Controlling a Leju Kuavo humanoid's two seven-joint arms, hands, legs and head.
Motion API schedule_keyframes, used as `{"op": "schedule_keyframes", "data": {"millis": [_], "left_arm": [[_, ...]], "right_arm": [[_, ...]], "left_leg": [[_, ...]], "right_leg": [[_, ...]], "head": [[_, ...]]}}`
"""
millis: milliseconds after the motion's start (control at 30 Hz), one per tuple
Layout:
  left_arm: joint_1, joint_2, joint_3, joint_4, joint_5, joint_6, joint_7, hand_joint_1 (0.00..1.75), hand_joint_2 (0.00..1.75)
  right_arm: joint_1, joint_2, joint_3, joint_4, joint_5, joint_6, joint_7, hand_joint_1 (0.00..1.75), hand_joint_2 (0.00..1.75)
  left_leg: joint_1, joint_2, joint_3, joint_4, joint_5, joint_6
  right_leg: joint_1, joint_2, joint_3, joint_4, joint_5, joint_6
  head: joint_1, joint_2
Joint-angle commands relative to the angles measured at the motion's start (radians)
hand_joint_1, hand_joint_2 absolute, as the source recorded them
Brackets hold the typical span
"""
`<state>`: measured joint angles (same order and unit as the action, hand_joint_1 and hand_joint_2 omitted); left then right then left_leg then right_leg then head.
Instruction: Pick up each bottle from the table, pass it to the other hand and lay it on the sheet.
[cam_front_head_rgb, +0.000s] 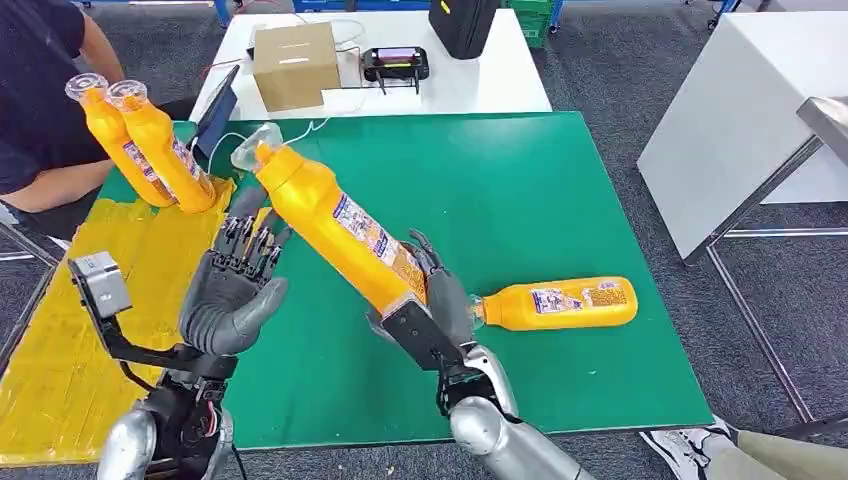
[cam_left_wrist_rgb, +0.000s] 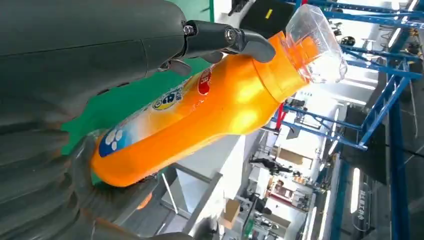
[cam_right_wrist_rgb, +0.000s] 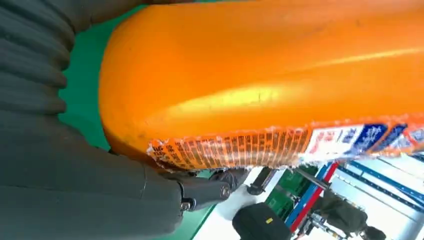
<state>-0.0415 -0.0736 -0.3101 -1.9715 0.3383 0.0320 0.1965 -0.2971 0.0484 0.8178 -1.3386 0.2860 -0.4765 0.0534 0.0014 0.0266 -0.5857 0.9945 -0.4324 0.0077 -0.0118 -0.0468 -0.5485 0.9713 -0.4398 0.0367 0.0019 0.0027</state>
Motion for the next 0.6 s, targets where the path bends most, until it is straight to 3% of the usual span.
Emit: {"op": "schedule_keyframes", "data": {"millis": [33,233,367,433,567,600], "left_arm": [[-0.073,0.014,-0.052,0.070,0.029,0.021,0.004,0.00,1.75],[-0.052,0.028,-0.037,0.099,0.055,-0.001,-0.020,0.00,1.75],[-0.090,0.007,-0.068,0.059,0.033,0.061,0.048,0.00,1.75],[-0.057,0.035,-0.052,0.089,0.056,0.024,-0.015,0.00,1.75],[-0.068,0.025,-0.062,0.066,0.020,0.068,0.040,0.00,1.75],[-0.073,0.029,-0.066,0.073,0.032,0.035,0.003,0.00,1.75]], "right_arm": [[-0.089,-0.030,0.160,0.005,0.054,0.059,0.014,1.75,1.75],[-0.091,-0.034,0.183,0.018,0.057,0.060,-0.023,1.75,1.75],[-0.101,-0.046,0.207,-0.052,0.072,0.073,0.048,1.75,1.75],[-0.094,-0.040,0.197,-0.001,0.060,0.070,-0.006,1.75,1.75],[-0.091,-0.043,0.204,-0.038,0.078,0.063,0.055,1.75,1.75],[-0.102,-0.046,0.215,-0.030,0.065,0.086,0.020,1.75,1.75]], "left_leg": [[0.001,-0.003,0.001,0.001,-0.001,-0.001],[0.001,-0.002,0.003,-0.001,0.000,-0.001],[0.000,-0.003,-0.001,0.001,0.000,0.000],[0.000,-0.003,0.000,0.000,0.000,0.000],[0.000,-0.002,0.001,0.000,0.000,-0.001],[0.001,-0.003,-0.001,0.001,0.000,-0.001]], "right_leg": [[0.001,0.003,0.002,0.000,-0.001,-0.001],[0.000,0.003,0.004,-0.001,-0.001,-0.001],[0.000,0.000,-0.001,0.001,-0.001,-0.001],[0.000,0.000,0.001,0.000,0.000,-0.001],[0.000,0.003,0.002,0.000,-0.001,-0.001],[0.000,0.000,-0.001,0.001,0.000,-0.001]], "head": [[0.000,0.000],[0.000,0.000],[0.000,0.000],[0.000,0.000],[0.000,0.000],[0.000,0.000]]}}
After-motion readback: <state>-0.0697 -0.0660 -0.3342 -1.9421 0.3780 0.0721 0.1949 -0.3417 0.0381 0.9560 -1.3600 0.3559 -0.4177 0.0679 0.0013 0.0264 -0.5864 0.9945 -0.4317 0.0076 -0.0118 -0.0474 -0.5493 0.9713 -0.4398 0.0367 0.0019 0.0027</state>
